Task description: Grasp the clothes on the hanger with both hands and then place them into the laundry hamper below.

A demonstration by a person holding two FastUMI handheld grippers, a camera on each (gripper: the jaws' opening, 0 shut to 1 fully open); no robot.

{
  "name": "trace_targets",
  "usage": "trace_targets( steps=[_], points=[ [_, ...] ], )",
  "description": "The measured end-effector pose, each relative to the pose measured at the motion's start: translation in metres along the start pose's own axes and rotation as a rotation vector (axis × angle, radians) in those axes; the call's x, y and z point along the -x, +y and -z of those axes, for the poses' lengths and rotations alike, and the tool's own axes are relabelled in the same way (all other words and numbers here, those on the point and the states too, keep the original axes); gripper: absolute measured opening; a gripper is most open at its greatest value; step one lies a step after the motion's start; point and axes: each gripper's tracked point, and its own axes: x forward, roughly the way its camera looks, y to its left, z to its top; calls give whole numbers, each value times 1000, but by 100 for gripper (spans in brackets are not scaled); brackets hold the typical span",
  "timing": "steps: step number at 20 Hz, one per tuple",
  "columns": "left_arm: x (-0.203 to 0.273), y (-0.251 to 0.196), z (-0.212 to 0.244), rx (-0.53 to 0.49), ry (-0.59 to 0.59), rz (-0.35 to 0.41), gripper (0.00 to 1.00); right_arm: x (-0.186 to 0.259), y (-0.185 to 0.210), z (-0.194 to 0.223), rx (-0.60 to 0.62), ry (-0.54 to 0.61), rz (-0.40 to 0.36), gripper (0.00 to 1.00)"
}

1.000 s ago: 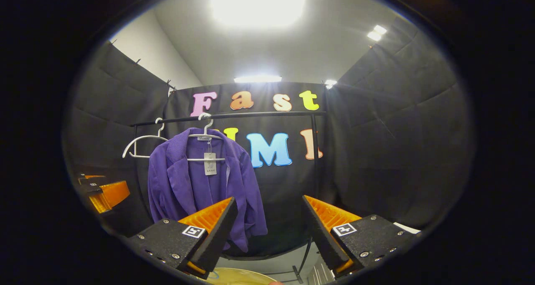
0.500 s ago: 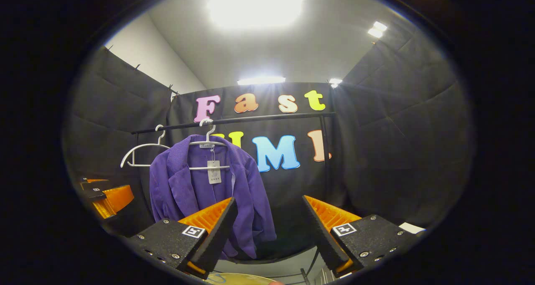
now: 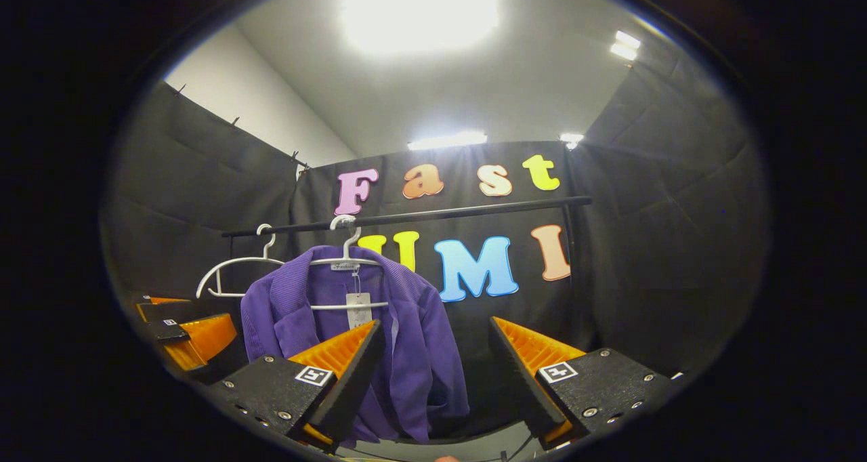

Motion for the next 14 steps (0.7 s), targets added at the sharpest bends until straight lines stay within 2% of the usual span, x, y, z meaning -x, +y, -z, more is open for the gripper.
trace_targets(
  steps=[1,2,3,4,11,12,13,14],
  points=[
    [-8,-3,2,2,5,-10,94,-10,-1,-1,-5,-2,-9,95],
    [-16,-7,2,10,8,-13,94,-20,0,0,-10,-2,-19,94],
    [-25,-11,3,18,11,-16,99,-30,1,2,-14,0,-29,94],
    [-34,-15,4,23,11,-18,95,-41,1,3,-16,3,-38,94],
    [-87,-28,29,24,56,-67,95,-109,5,27,-42,38,-94,95],
    [-94,-27,36,16,73,-84,99,-116,7,31,-46,43,-104,95],
    [-100,-27,42,5,86,-99,95,-124,8,34,-49,46,-111,95],
    [-106,-28,46,-4,94,-105,95,-131,10,37,-52,52,-120,95]
  ],
)
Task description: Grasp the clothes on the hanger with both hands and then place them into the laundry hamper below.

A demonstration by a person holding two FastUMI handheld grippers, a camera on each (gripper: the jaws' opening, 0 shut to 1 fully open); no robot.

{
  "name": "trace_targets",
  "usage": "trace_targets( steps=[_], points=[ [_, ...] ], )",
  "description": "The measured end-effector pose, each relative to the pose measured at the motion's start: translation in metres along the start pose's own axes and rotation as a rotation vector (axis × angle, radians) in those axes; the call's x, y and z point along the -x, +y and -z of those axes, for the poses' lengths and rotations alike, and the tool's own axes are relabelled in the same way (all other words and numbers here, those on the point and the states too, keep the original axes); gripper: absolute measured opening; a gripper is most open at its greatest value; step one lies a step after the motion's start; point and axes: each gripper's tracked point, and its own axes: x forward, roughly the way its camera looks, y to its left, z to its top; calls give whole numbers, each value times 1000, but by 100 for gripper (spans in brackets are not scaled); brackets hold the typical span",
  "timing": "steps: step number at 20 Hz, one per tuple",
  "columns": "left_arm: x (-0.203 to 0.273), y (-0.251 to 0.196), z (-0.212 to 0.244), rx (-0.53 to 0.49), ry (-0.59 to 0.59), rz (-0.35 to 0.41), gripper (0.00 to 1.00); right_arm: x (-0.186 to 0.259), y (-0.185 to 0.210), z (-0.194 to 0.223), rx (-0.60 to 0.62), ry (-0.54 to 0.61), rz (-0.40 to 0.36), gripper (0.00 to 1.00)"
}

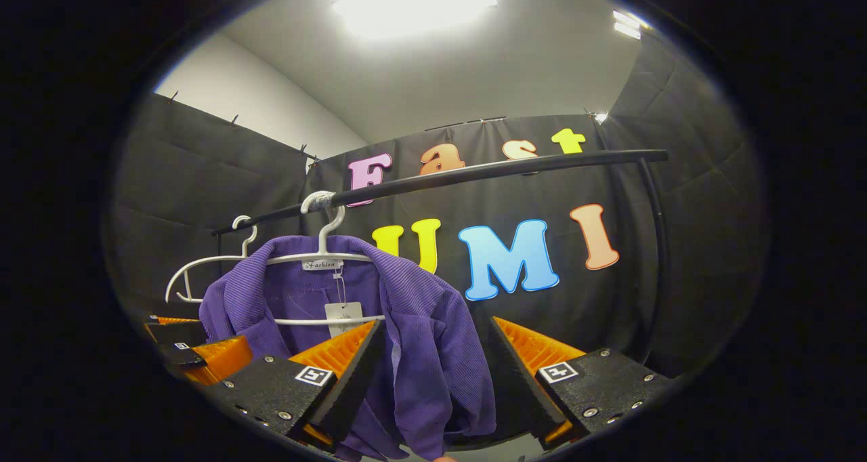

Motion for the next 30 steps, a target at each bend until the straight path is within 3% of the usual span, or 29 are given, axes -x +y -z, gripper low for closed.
trace_targets(
  steps=[2,4,7,8,10,11,12,16,19,20,22,23,24,25,27,28,29,30],
  points=[
    [-13,-4,5,-11,3,-12,100,-18,3,8,-18,13,-19,94],
    [-27,-3,13,-18,15,-37,95,-34,9,21,-45,41,-43,94],
    [-43,1,25,-30,33,-75,100,-55,16,45,-68,104,-76,94],
    [-47,1,28,-37,32,-88,95,-60,18,51,-72,122,-85,95],
    [-50,3,32,-48,33,-110,100,-69,20,65,-78,152,-93,95],
    [-50,3,34,-50,31,-126,95,-74,19,70,-80,160,-91,95],
    [-53,4,35,-51,30,-144,100,-79,18,74,-82,165,-92,95],
    [-67,6,47,-46,45,-192,100,-96,17,87,-125,200,-100,93],
    [-74,6,63,-67,96,-202,99,-100,23,87,-173,211,-136,76],
    [-75,8,68,-77,115,-211,98,-98,23,85,-180,206,-150,62],
    [-71,11,72,-76,126,-211,77,-97,18,78,-170,168,-138,30],
    [-70,11,72,-64,122,-204,80,-96,16,74,-166,148,-139,17],
    [-71,11,71,-44,118,-189,67,-95,20,73,-166,146,-164,7],
    [-73,10,71,-29,115,-171,63,-93,24,74,-162,147,-178,6],
    [-72,24,66,-42,112,-237,22,-96,15,70,-140,133,-173,5],
    [-77,21,65,-26,110,-202,1,-97,11,65,-138,113,-166,5],
    [-77,17,66,-11,112,-185,15,-97,8,60,-137,93,-156,5],
    [-74,14,60,-6,100,-167,3,-98,5,53,-136,68,-146,5]
  ],
)
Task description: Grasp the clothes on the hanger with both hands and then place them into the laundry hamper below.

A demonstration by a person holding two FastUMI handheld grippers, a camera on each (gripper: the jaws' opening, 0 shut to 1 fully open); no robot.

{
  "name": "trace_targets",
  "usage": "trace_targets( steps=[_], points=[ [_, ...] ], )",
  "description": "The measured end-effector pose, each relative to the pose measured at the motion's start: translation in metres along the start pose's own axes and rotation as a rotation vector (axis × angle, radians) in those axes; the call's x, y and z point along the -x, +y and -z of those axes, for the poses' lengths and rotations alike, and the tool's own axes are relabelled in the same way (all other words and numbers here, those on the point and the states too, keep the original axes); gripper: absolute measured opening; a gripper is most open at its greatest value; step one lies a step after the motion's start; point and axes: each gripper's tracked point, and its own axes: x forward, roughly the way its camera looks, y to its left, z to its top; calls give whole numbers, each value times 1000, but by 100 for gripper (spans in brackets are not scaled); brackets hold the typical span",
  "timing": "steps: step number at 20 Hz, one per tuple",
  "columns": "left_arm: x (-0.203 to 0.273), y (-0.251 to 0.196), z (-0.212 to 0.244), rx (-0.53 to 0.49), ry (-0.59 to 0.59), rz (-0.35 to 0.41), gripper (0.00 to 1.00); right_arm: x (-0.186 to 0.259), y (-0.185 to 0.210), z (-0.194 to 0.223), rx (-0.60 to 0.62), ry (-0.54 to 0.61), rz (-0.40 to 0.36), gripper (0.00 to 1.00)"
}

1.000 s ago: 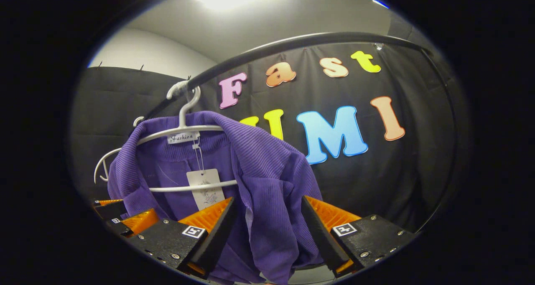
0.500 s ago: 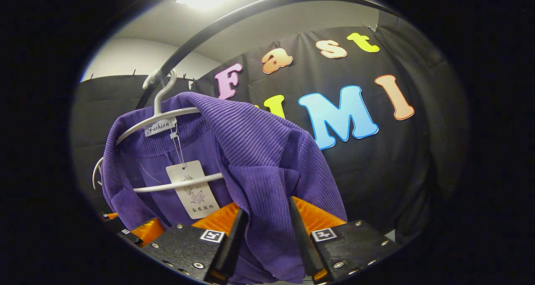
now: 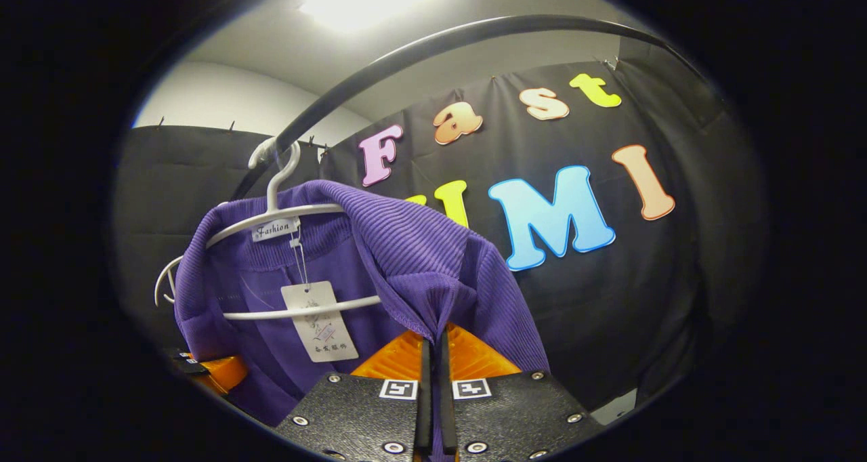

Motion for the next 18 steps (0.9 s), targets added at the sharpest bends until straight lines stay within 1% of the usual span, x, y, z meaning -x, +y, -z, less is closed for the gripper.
trace_targets(
  steps=[1,2,3,4,6,7,8,9,10,11,12,13,16,17,18],
  points=[
    [5,3,-8,-11,-25,10,8,2,-1,-9,6,-29,6,5],
    [11,3,-18,-20,-48,18,5,3,-3,-17,14,-55,12,5],
    [22,4,-28,-25,-71,24,5,5,-3,-25,25,-78,16,5],
    [27,8,-37,-29,-85,22,1,7,-4,-34,38,-98,22,5],
    [37,20,-51,-21,-96,13,5,11,-4,-49,53,-128,33,5],
    [41,27,-56,-16,-97,3,0,11,-4,-55,59,-140,37,5],
    [43,33,-64,-9,-105,2,5,12,-6,-62,64,-154,43,5],
    [43,38,-71,-5,-115,0,0,12,-8,-70,66,-169,50,5],
    [45,45,-80,-6,-128,-6,6,11,-9,-75,64,-180,55,5],
    [47,51,-89,-7,-144,-10,6,7,-12,-81,64,-192,61,5],
    [47,57,-97,-8,-157,-14,1,5,-15,-85,69,-199,68,5],
    [47,63,-105,-8,-168,-22,6,3,-18,-90,76,-207,75,5],
    [42,82,-131,1,-196,-42,5,-8,-28,-101,100,-226,93,5],
    [40,89,-140,5,-210,-51,5,-11,-31,-105,108,-235,99,3],
    [38,93,-146,3,-221,-55,5,-14,-35,-109,119,-242,110,4]
  ],
)
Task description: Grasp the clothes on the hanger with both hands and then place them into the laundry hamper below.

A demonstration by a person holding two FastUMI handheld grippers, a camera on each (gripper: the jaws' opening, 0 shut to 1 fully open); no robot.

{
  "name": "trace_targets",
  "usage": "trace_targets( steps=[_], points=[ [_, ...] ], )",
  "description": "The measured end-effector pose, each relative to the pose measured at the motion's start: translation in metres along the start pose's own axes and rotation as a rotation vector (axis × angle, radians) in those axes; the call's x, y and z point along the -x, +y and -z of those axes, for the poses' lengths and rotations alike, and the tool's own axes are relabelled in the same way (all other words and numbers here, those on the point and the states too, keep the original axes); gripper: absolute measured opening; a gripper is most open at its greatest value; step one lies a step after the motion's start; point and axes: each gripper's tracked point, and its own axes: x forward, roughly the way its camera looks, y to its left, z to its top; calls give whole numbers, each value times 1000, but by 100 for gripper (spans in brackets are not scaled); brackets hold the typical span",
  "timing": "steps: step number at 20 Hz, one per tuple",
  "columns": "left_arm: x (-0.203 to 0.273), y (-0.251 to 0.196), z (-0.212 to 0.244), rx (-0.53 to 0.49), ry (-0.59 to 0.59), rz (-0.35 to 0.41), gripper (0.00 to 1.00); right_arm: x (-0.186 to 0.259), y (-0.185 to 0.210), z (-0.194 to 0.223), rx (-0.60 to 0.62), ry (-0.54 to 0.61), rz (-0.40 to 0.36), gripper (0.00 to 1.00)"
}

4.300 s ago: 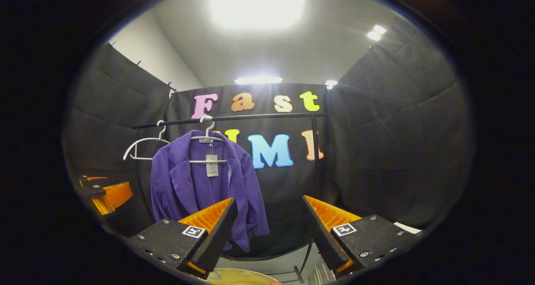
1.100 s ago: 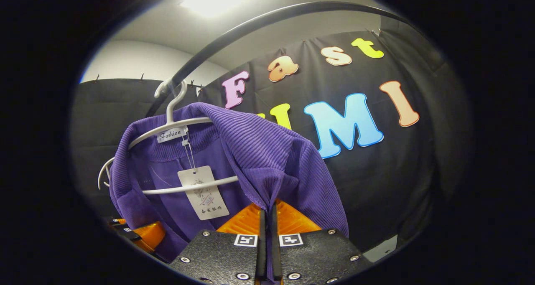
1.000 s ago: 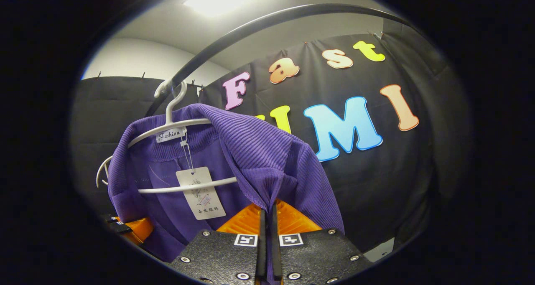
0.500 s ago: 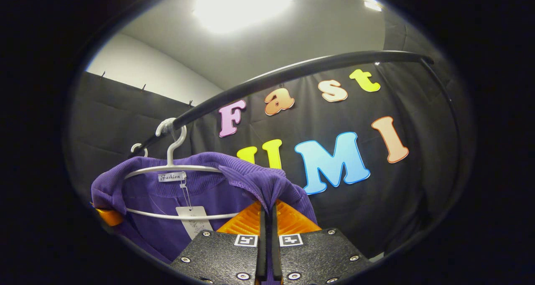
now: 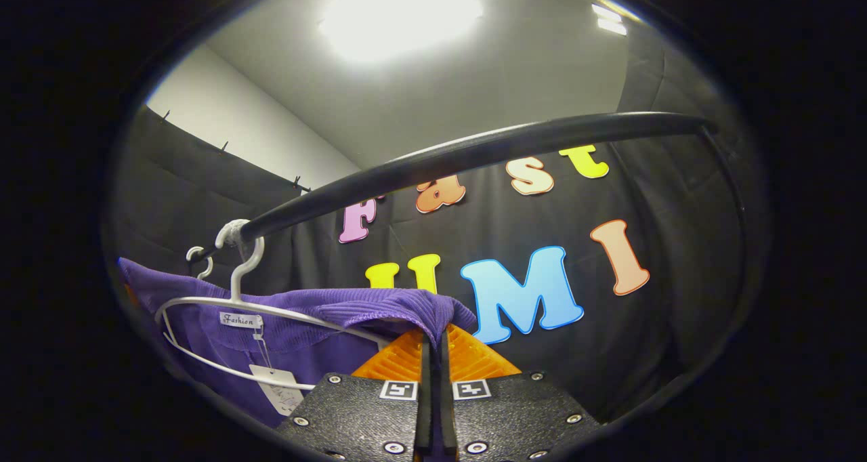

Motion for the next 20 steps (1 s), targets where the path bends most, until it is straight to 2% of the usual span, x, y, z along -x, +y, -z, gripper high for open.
trace_targets(
  steps=[2,3,4,6,7,8,10,11,12,13,14,15,17,19,20],
  points=[
    [-11,6,-6,-3,-6,-9,5,-7,-10,0,18,-9,19,4],
    [-16,11,-9,-4,-9,-11,1,-8,-12,1,24,-11,26,5],
    [-21,13,-13,-11,-12,-7,1,-10,-14,4,30,-13,33,5],
    [-32,18,-17,-18,-18,19,1,-11,-17,9,42,-9,40,2],
    [-38,21,-17,-19,-17,32,5,-13,-20,12,49,-7,45,5],
    [-45,23,-17,-18,-20,46,1,-13,-19,16,48,0,46,5],
    [-57,28,-16,-5,-12,68,1,-15,-18,24,46,13,43,4],
    [-62,28,-14,6,-5,82,5,-17,-18,29,46,21,40,5],
    [-69,28,-13,9,6,98,1,-19,-19,33,39,28,37,5],
    [-76,27,-11,22,18,108,1,-24,-18,38,23,39,29,5],
    [-84,26,-10,44,31,121,5,-27,-17,44,5,51,22,5],
    [-84,27,-4,81,39,133,1,-29,-16,50,-14,66,18,5],
    [-81,30,-2,111,45,150,1,-31,-13,62,-38,94,8,5],
    [-82,26,2,81,51,174,1,-37,-14,77,-61,130,7,5],
    [-83,21,3,74,55,198,5,-42,-19,85,-87,150,15,5]
  ],
)
